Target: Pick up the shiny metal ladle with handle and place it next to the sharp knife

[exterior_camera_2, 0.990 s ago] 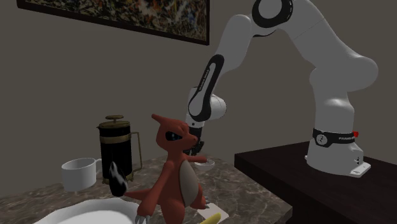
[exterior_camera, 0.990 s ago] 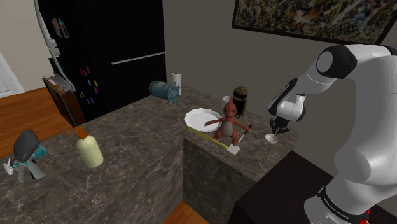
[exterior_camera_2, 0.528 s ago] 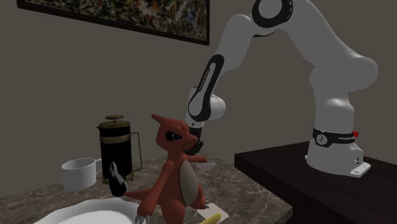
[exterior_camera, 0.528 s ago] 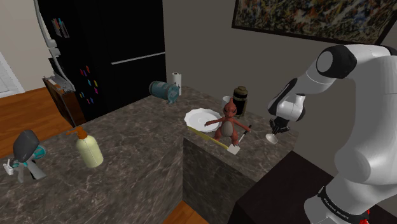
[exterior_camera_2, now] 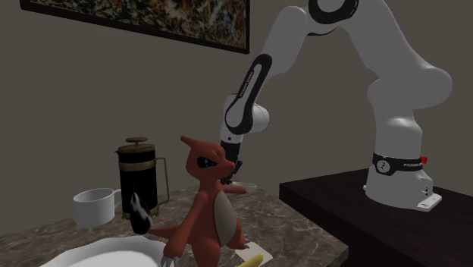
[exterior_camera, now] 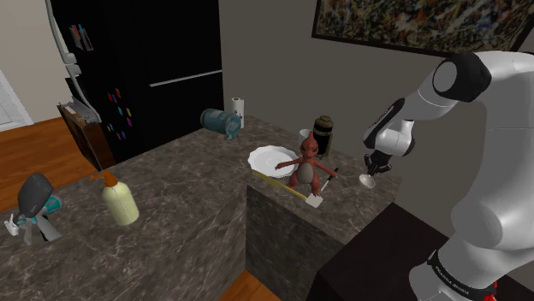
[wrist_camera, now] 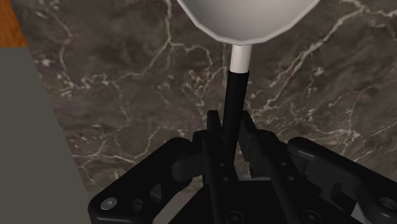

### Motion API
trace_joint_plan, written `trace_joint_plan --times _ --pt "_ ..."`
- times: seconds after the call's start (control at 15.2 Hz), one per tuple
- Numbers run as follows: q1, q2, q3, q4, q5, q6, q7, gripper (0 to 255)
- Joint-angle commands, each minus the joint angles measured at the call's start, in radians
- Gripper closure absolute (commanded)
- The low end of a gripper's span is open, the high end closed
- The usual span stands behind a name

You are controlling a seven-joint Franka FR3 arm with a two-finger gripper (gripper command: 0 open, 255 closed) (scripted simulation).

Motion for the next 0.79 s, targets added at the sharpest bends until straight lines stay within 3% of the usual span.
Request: trace_joint_plan --times 0.0,0.73 --pt "0.014 -0.028 -0.018 -0.009 -0.014 -0.021 0.011 255" --pt "0.086 -0.17 -0.111 -0.039 -0.108 -0.134 0.087 255"
